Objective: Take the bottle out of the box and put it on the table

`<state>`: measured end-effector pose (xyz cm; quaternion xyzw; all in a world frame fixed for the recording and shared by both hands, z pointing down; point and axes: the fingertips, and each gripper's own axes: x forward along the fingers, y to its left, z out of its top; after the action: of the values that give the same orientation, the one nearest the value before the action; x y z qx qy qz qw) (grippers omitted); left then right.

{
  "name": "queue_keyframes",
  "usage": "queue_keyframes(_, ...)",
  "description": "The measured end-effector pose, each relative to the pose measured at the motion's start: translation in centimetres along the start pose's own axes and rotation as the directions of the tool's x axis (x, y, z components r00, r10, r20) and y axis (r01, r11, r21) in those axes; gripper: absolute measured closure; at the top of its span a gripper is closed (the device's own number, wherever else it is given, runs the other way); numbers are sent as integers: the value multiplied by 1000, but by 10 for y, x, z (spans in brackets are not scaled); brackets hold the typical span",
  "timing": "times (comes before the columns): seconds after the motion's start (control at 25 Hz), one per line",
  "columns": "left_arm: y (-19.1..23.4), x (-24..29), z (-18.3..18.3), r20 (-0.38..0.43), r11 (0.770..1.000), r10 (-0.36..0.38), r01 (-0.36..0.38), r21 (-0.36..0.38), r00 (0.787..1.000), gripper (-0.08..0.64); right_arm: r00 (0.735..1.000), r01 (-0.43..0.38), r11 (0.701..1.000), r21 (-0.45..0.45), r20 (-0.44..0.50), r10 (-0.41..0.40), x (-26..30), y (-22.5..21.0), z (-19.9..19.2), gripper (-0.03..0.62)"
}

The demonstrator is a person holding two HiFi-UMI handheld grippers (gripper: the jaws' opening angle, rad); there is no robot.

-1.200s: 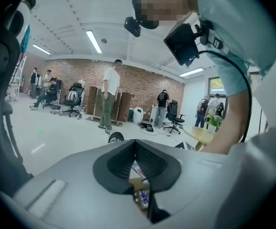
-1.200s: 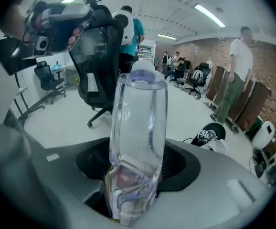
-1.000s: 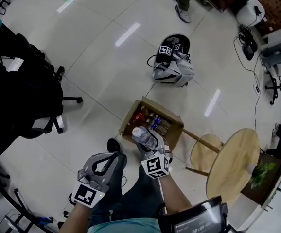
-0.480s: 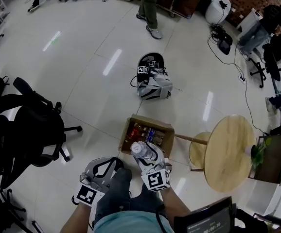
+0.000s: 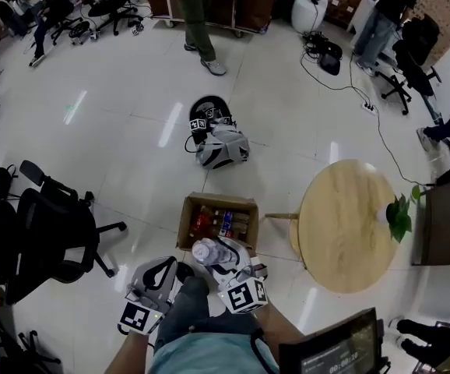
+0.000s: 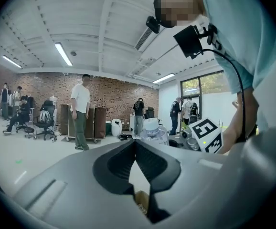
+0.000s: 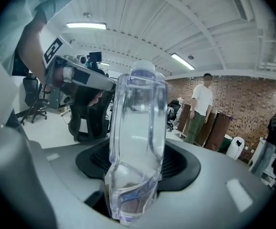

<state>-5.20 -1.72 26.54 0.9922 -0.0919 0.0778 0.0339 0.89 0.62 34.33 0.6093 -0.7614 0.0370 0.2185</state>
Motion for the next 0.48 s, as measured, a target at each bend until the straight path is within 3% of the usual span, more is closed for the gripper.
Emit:
queue_keyframes(0.24,-72,24,10,-11,999,-31,32,21,999,549,998,39,999,5,57,-39,-77,-22,-9,316)
queue_keyframes(0.48,-118,68,32,26,990,-126,124,61,992,549,983,138,983,123,108,-152,-139,-55,-15,316)
